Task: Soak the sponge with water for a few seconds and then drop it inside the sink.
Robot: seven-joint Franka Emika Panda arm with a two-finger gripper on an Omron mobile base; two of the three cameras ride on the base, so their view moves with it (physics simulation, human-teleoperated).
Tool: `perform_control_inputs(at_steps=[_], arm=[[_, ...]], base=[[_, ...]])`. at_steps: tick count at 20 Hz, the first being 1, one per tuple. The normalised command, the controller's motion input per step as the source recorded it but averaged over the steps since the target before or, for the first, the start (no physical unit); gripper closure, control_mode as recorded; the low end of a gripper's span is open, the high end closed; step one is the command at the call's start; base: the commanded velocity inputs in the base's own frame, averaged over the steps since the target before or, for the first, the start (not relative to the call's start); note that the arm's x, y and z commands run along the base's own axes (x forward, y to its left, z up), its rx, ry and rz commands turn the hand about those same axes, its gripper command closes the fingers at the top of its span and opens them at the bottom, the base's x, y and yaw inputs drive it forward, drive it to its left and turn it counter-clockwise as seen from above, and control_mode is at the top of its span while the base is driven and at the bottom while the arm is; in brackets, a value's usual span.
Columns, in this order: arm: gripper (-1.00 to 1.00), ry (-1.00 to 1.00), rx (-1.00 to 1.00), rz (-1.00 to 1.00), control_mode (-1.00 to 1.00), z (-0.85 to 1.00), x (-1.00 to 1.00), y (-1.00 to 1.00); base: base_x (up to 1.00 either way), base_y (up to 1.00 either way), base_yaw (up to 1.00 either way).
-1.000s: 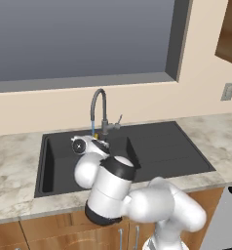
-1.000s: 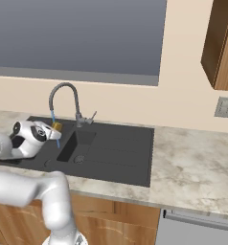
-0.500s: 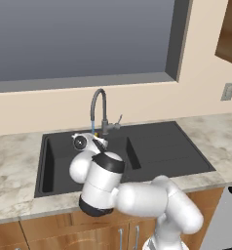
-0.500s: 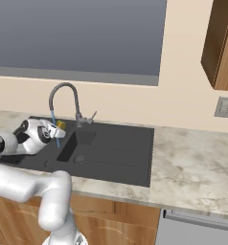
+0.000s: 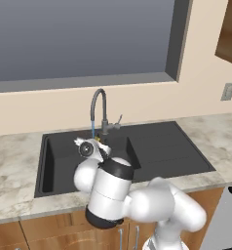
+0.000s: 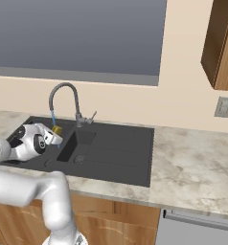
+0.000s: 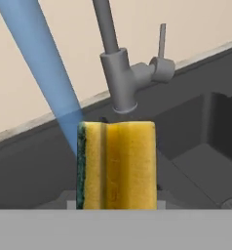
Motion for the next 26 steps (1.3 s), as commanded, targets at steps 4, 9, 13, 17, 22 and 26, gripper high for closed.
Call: perform_control_inputs(at_steps=[4,9,13,17,22,26], arm=[[1.0,0.0,0.03,0.0,-1.0,0.23,-0.26,0.05],[1.0,0.0,0.0,0.0,-1.0,0.22,0.0,0.0],[1.0,0.05,0.0,-0.01,-1.0,0.03,0.03,0.0],[1.0,0.0,0.1,0.0,-1.0,0.22,-0.16,0.05],[1.0,0.0,0.16,0.0,-1.0,0.22,-0.21,0.16],[1.0,0.0,0.16,0.02,-1.0,0.25,-0.21,0.25]], base=[[0.0,0.0,0.0],[0.0,0.0,0.0],[0.0,0.0,0.0],[0.0,0.0,0.0],[0.0,0.0,0.0],[0.0,0.0,0.0]])
